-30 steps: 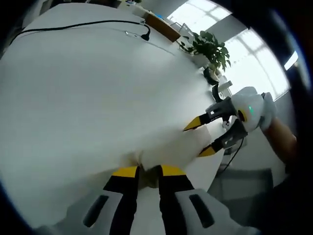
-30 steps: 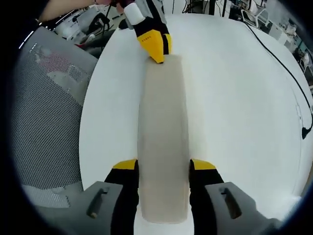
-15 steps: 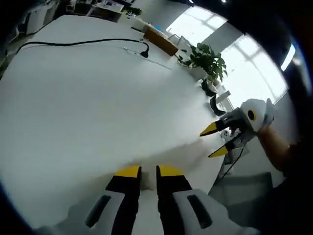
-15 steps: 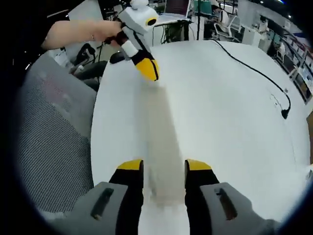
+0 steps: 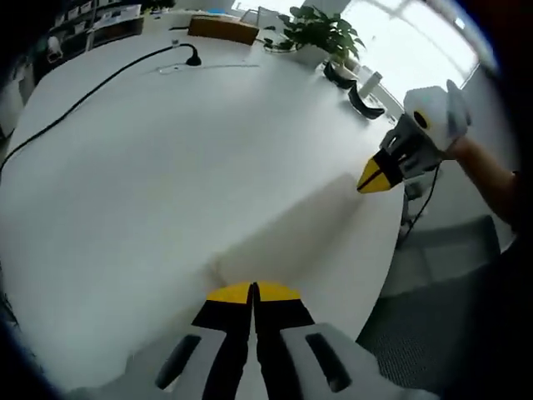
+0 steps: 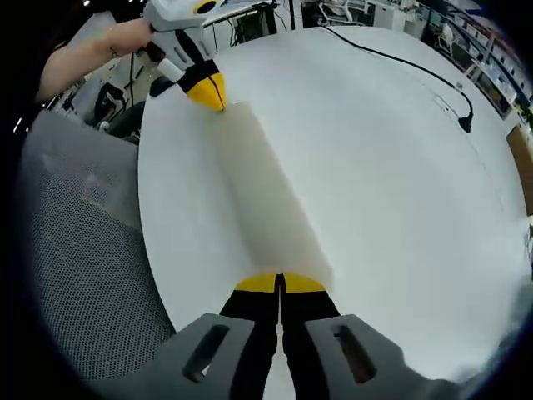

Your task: Arrange the utensils inside the cutlery case until each visible utensil rests in its matching compartment.

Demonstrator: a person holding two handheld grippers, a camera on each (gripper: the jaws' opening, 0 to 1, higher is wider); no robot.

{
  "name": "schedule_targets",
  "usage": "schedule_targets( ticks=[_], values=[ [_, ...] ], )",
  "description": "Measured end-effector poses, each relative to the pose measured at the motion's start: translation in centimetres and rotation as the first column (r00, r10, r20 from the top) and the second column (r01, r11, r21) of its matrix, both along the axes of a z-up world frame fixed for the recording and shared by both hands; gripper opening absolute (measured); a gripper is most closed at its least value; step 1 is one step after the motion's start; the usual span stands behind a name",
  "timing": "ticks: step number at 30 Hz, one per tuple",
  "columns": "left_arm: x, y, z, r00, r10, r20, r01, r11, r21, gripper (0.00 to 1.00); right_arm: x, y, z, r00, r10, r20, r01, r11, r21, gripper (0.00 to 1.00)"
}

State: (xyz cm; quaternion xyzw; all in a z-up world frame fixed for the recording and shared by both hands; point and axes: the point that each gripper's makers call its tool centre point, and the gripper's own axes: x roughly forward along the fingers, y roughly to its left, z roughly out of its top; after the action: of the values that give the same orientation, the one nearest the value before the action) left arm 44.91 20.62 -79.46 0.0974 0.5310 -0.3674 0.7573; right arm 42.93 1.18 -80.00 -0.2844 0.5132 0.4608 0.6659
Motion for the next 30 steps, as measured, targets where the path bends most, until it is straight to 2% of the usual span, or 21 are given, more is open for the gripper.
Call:
schedule_targets(
  ticks=[1, 5, 6, 7, 8, 9, 11, 12, 14, 18, 21, 22, 24, 25, 28, 30],
  values=[
    [-0.1, -0.6, 0.2, 1.0, 0.022, -0.018, -0.023, 0.999, -0.031, 0.0, -0.1, -0.1, -0.2, 1.0, 0.006, -0.004, -0.006, 1.0, -0.013, 0.0],
    [-0.2, -0.4, -0.3, 0.999, -0.02, -0.032, 0.02, 1.0, 0.016, 0.0, 0.0, 0.0, -0.1, 1.0, -0.007, -0.012, 0.006, 1.0, -0.019, 0.0],
    [-0.1, -0.2, -0.4, 0.999, -0.028, -0.028, 0.029, 0.999, 0.035, 0.0, -0.1, 0.0, -0.1, 1.0, 0.022, -0.005, -0.022, 0.999, -0.042, 0.0],
    [0.0, 0.4, -0.4, 0.999, 0.002, -0.045, 0.001, 0.998, 0.067, 0.0, -0.1, 0.1, -0.2, 0.999, 0.04, -0.007, -0.041, 0.997, -0.073, 0.0],
    [0.1, -0.1, -0.4, 0.999, -0.004, -0.047, 0.006, 0.999, 0.045, 0.0, -0.1, 0.0, -0.2, 1.0, 0.025, -0.017, -0.026, 0.995, -0.1, 0.0],
    [0.3, 0.0, -0.5, 0.998, -0.012, -0.06, 0.015, 0.999, 0.05, 0.0, 0.0, 0.1, -0.3, 0.999, 0.028, -0.027, -0.032, 0.991, -0.13, 0.0],
    [0.3, 0.0, -0.6, 0.996, 0.002, -0.095, 0.004, 0.998, 0.058, 0.0, 0.0, 0.1, -0.4, 0.999, 0.038, -0.038, -0.043, 0.987, -0.153, 0.0],
    [0.3, 0.0, -0.6, 0.996, -0.001, -0.095, 0.007, 0.998, 0.059, 0.0, 0.1, 0.1, -0.4, 0.999, 0.014, -0.048, -0.022, 0.987, -0.156, 0.0],
    [0.2, 0.0, -0.6, 0.996, -0.014, -0.085, 0.019, 0.998, 0.066, 0.0, 0.1, 0.0, -0.5, 0.997, -0.034, -0.068, 0.024, 0.99, -0.14, 0.0],
    [0.1, 0.0, -0.5, 0.998, -0.019, -0.057, 0.022, 0.998, 0.06, 0.0, 0.1, -0.3, -0.4, 0.997, -0.046, -0.067, 0.04, 0.995, -0.092, 0.0],
    [0.1, 0.0, -0.5, 0.999, -0.02, -0.048, 0.023, 0.999, 0.047, 0.0, -0.1, -0.1, -0.2, 0.997, 0.018, -0.069, -0.022, 0.999, -0.049, 0.0],
    [0.0, 0.0, -0.4, 0.999, -0.015, -0.05, 0.017, 0.999, 0.043, 0.0, -0.2, -0.2, 0.0, 0.995, -0.02, -0.095, 0.017, 0.999, -0.033, 0.0],
    [0.4, -0.2, 0.2, 0.999, 0.002, -0.039, -0.001, 1.0, 0.017, 0.0, 1.6, 0.3, 0.7, 0.984, -0.17, -0.054, 0.172, 0.985, 0.031, 0.0],
    [0.6, -0.3, 0.4, 0.999, 0.005, -0.033, -0.004, 1.0, 0.012, 0.0, 2.0, 0.4, 1.0, 0.984, -0.175, -0.047, 0.177, 0.983, 0.045, 0.0],
    [1.6, -0.7, 0.5, 1.0, 0.001, -0.009, -0.001, 1.0, 0.027, 0.0, 2.6, 0.2, 1.2, 0.985, -0.172, -0.032, 0.172, 0.985, 0.017, 0.0],
    [1.9, -1.1, 0.0, 1.0, -0.007, -0.006, 0.007, 0.999, 0.035, 0.0, 2.5, -0.1, 0.7, 0.989, -0.139, -0.04, 0.138, 0.99, -0.037, 0.0]
  ],
)
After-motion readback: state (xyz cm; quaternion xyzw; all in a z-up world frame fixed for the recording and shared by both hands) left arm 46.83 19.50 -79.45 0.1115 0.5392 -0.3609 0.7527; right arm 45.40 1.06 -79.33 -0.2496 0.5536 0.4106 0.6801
